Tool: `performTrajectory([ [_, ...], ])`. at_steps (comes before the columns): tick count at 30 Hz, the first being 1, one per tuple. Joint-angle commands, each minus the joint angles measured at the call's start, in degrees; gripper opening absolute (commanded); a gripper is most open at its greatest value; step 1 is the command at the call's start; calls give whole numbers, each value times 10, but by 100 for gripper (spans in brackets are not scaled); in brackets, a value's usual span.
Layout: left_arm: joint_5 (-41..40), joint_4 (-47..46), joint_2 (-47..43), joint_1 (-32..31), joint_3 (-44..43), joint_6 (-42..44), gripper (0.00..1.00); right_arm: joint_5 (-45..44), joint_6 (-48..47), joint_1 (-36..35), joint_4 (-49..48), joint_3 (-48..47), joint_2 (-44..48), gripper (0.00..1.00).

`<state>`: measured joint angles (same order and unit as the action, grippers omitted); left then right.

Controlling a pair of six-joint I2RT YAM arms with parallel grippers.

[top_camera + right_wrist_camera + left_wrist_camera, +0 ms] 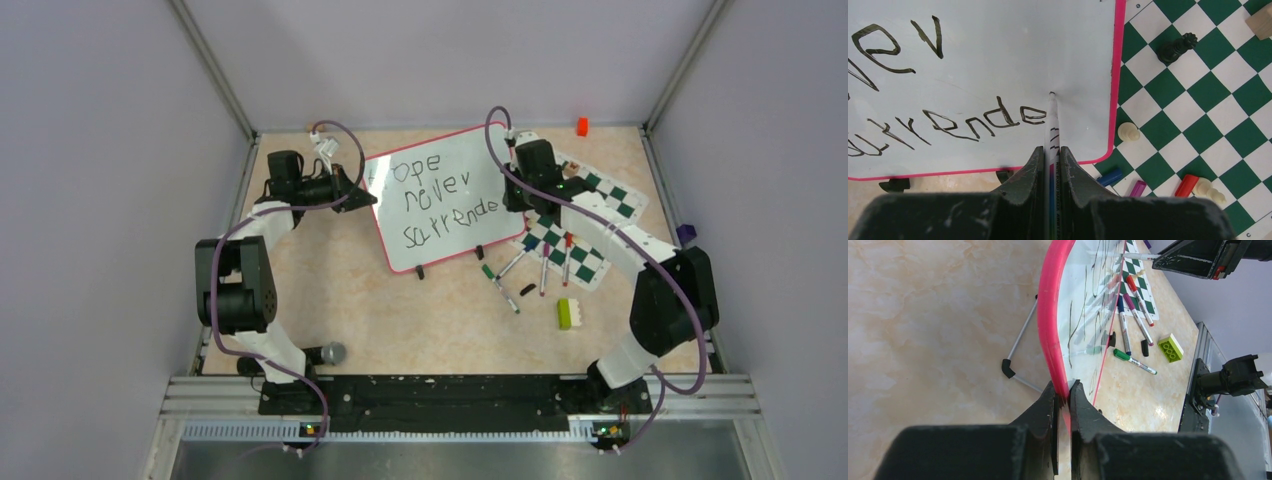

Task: Write a sentence on the whiteboard

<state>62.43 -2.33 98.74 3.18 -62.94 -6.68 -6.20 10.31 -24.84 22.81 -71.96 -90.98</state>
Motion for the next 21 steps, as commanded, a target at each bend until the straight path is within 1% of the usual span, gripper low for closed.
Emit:
performTrajectory([
  [1,-104,16,21,-17,8,83,0,-1,5,2,-24,3,-9,0],
  [21,-104,16,21,-17,8,83,0,-5,6,2,-23,51,13,0],
])
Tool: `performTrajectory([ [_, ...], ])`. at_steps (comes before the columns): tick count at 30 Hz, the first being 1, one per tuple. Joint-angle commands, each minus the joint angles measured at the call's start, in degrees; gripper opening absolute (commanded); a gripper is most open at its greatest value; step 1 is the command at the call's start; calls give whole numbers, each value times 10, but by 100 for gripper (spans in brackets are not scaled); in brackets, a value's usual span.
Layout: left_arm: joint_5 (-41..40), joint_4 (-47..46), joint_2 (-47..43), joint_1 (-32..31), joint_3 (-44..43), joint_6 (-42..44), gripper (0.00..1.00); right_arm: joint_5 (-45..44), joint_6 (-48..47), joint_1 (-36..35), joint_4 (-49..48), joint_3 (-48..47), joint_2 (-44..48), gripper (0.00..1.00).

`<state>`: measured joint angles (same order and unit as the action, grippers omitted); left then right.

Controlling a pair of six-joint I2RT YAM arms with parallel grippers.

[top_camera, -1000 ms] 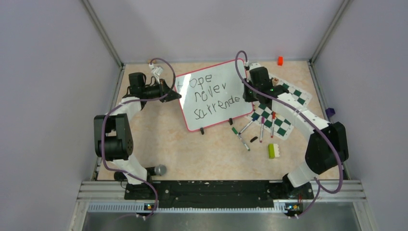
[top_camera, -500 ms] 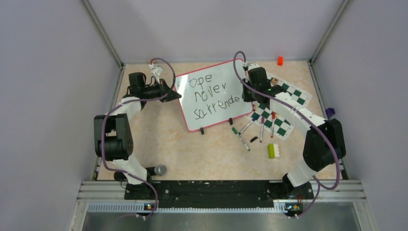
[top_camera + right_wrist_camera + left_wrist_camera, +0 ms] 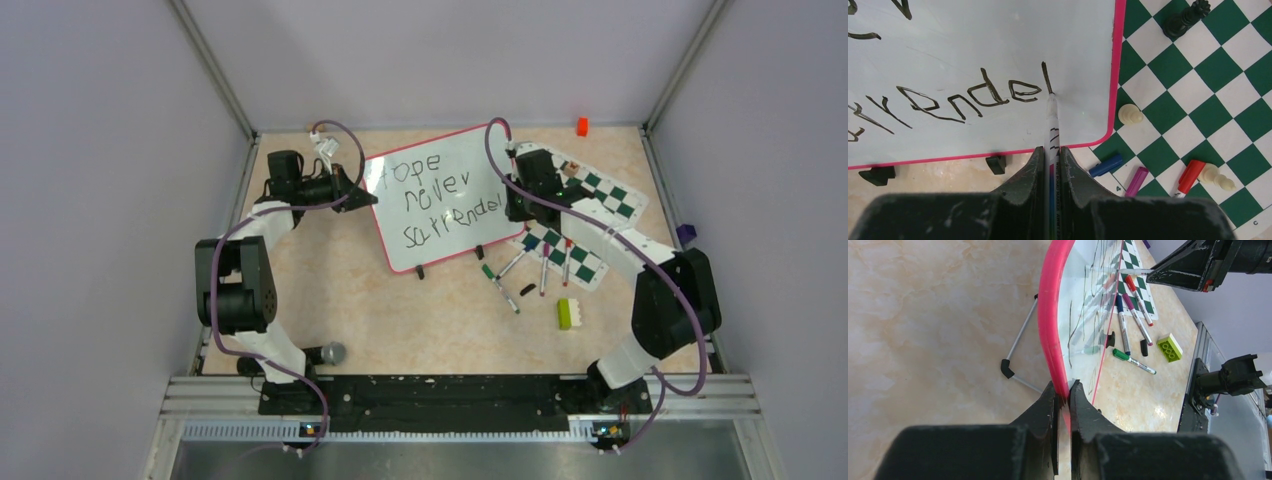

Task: Write a sentence on the whiteboard

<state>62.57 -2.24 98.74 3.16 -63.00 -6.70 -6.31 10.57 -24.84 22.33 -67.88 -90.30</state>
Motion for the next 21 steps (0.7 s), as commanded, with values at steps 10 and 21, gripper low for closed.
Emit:
performTrajectory([
  [10,-105,16,21,-17,9,82,0,-11,3,2,-18,-24,-8,0],
  [21,-106,15,22,-17,8,83,0,-32,1,2,-18,-55,-27,0],
])
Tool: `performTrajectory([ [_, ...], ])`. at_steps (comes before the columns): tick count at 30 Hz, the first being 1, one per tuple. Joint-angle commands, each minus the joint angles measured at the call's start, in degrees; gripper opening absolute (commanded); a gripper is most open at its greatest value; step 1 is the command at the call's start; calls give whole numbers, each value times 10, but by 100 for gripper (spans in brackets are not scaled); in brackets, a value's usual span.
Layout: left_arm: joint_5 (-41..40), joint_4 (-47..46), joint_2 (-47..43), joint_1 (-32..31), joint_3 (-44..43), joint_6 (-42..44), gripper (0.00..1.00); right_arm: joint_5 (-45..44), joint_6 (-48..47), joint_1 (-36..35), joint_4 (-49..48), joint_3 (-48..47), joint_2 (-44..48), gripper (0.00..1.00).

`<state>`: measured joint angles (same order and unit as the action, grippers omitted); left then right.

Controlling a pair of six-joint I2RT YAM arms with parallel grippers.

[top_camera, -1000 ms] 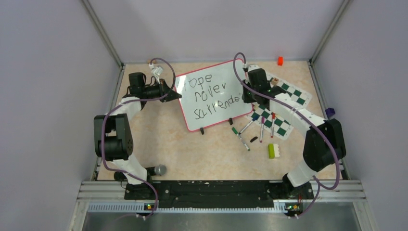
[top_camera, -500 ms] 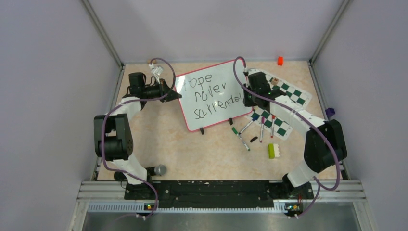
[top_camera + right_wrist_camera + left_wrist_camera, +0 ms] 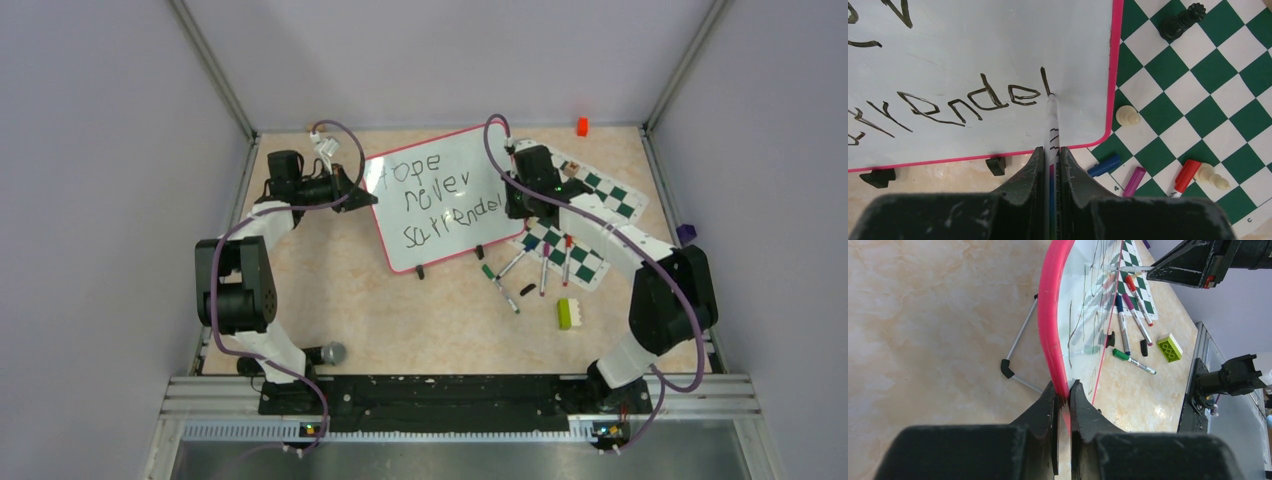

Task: Write a sentence on the whiteboard

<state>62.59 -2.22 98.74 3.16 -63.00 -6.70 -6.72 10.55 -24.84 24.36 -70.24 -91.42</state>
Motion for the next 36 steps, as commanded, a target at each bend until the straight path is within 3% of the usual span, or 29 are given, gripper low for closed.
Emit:
performTrajectory([
  [1,-106,15,21,-18,8,83,0,-31,2,2,-38,-34,-16,0],
  [11,-106,16,23,-18,7,83,0,-70,13,6,-35,-47,-15,0],
  [21,-106,16,22,-17,8,84,0,2,16,8,-27,-37,41,0],
  [27,-106,16,22,-17,8,84,0,-1,18,20,-9,-24,90,0],
  [36,-106,16,22,-18,8,84,0,-24,22,29,-13,-20,58,0],
])
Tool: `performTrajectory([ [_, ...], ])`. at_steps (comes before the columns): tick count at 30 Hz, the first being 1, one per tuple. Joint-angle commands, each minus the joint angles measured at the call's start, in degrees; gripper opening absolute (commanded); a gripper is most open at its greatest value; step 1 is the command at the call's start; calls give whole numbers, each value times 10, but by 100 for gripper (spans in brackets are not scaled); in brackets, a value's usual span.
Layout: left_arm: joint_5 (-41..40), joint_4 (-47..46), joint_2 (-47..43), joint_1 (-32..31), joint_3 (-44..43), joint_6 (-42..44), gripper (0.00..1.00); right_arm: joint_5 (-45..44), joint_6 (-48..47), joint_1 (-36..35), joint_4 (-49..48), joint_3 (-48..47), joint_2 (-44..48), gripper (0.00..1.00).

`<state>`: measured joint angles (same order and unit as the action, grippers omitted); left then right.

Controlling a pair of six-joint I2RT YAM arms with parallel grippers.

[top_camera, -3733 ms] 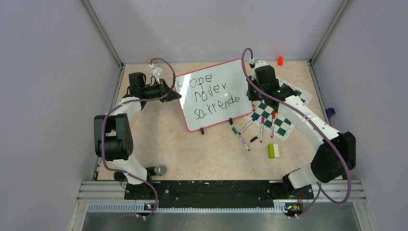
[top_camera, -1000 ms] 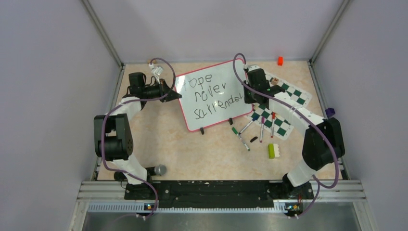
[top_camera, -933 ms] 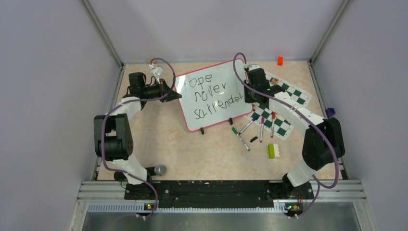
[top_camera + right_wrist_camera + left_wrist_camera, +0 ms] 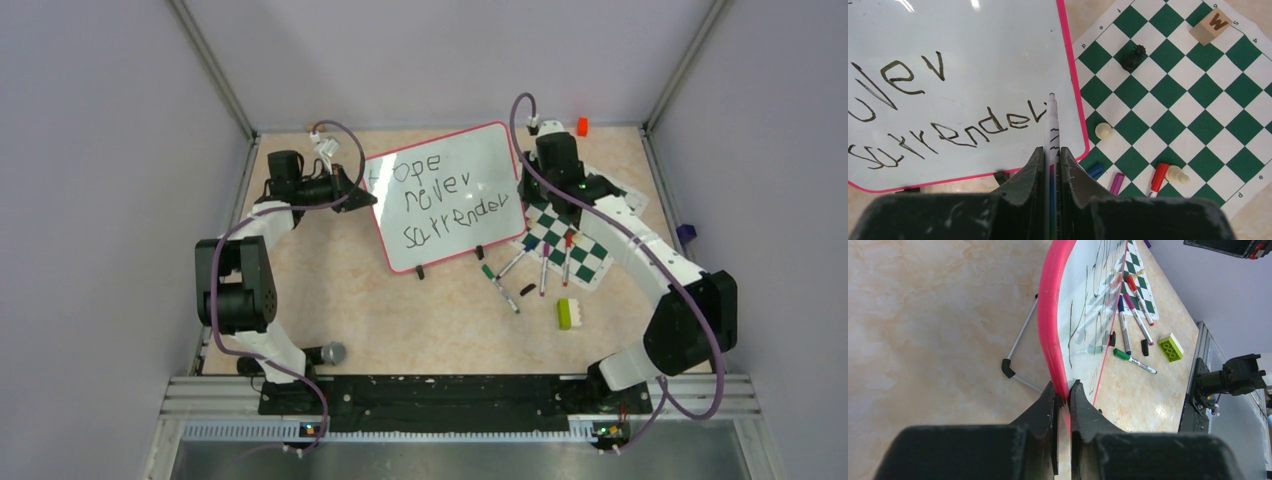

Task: Write a sentence on the whiteboard

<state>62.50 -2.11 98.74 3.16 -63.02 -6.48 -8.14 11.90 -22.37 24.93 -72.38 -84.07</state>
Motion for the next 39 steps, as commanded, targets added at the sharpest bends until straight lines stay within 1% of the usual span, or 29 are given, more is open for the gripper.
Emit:
performTrajectory([
  [1,-105,15,22,-17,8,82,0,-9,9,5,-20,1,-19,0],
  [10,-105,15,22,-17,8,81,0,-16,8,5,-27,-4,-52,0],
  [27,-105,15,23,-17,7,81,0,-16,10,5,-39,-9,-78,0],
  [39,-106,15,23,-18,7,81,0,19,6,6,-40,19,-69,0],
])
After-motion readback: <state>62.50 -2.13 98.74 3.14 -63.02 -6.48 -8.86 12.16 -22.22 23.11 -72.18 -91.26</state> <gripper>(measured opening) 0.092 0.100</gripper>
